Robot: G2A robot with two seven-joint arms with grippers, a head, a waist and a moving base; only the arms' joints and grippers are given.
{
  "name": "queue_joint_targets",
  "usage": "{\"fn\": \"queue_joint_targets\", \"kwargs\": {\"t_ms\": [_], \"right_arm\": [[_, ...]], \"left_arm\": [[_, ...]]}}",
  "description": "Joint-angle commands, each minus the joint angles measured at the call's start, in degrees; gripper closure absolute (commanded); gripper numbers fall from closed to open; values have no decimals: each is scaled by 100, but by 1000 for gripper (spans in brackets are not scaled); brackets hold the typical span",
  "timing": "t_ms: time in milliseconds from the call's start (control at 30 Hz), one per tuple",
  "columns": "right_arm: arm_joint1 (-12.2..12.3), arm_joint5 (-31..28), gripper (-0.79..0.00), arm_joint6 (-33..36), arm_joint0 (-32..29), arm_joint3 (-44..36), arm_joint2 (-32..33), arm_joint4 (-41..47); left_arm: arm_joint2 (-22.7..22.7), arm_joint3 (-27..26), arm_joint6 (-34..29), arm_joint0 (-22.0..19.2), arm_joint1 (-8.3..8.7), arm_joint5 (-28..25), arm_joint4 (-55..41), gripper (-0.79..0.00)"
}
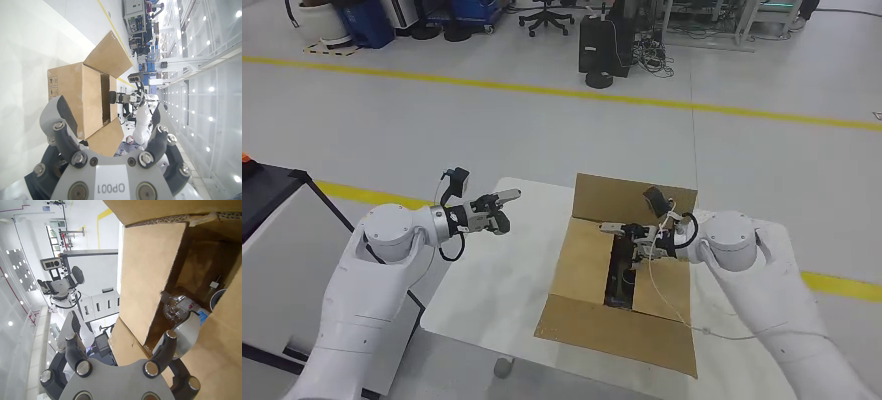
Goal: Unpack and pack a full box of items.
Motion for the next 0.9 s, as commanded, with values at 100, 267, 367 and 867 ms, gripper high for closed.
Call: {"fn": "queue_joint_targets", "kwargs": {"t_ms": [100,267,367,867], "right_arm": [[-41,-230,-785,-135,18,122,-122,-37],[-91,-369,-785,-190,17,268,-253,20],[-126,-500,-785,-219,29,360,-307,118],[-285,-1573,-785,-44,93,754,-309,1014]], "left_arm": [[0,0,0,0,0,0,0,-785],[0,0,0,0,0,0,0,-785],[0,0,0,0,0,0,0,-785],[0,0,0,0,0,0,0,-785]]}}
